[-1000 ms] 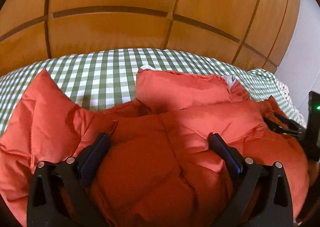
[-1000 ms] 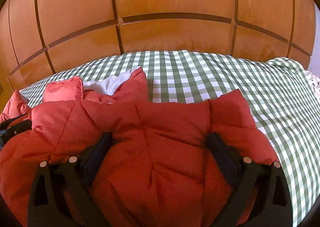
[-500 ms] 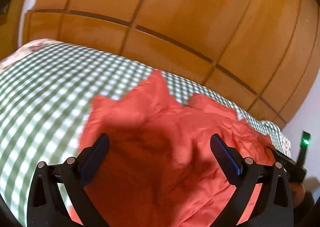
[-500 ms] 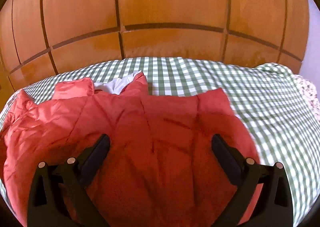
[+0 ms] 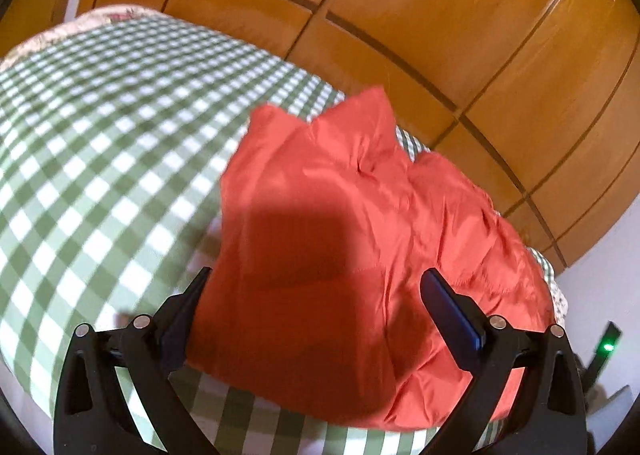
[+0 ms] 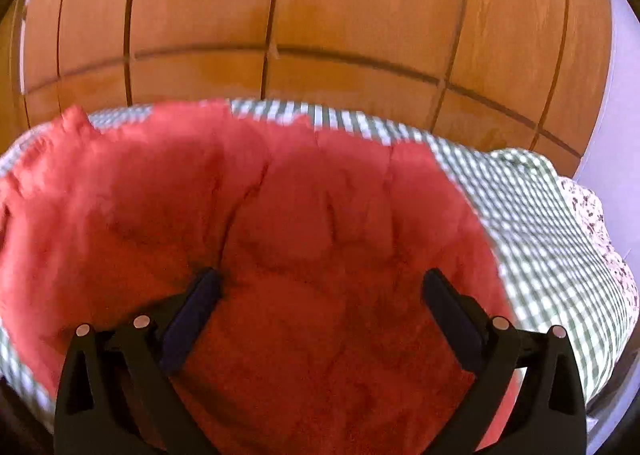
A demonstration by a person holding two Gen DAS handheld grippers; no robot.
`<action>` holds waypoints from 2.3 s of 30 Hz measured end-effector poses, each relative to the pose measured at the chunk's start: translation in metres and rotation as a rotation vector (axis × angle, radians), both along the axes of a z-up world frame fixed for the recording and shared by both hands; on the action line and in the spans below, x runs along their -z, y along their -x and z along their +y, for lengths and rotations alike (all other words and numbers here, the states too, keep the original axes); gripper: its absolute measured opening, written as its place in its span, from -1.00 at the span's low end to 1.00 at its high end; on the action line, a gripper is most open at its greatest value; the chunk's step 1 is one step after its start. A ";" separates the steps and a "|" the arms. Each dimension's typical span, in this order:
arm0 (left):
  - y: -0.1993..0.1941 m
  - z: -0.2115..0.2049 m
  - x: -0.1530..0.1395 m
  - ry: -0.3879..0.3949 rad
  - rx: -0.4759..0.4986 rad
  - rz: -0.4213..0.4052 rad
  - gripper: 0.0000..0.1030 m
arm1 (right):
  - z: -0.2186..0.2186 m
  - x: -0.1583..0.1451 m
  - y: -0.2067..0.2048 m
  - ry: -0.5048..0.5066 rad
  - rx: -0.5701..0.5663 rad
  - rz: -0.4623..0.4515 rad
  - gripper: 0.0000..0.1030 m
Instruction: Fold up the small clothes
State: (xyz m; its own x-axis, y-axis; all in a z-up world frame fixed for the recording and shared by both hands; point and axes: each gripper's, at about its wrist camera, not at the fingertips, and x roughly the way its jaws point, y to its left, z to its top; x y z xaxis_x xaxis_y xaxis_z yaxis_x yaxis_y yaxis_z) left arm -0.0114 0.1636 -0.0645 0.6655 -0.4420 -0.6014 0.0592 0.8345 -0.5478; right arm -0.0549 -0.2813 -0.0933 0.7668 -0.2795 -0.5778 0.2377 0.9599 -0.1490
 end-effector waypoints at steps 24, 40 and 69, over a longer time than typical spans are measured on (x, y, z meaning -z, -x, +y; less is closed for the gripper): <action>-0.016 0.020 0.028 0.407 -0.110 0.221 0.61 | 0.003 0.017 0.013 0.017 0.018 -0.115 0.97; -0.030 0.014 0.010 0.383 -0.006 0.082 -0.56 | -0.006 -0.017 0.012 -0.018 0.005 -0.060 0.97; -0.019 -0.036 -0.109 0.277 0.194 -0.262 -0.60 | -0.013 -0.031 -0.110 0.060 0.055 0.098 0.97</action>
State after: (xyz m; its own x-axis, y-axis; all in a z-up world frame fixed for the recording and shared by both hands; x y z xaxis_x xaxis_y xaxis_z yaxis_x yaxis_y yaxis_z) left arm 0.0076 0.1274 0.0446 0.6687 -0.6949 -0.2643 0.3672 0.6178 -0.6953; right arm 0.0554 -0.2940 -0.0619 0.6899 -0.3558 -0.6304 0.2712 0.9345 -0.2305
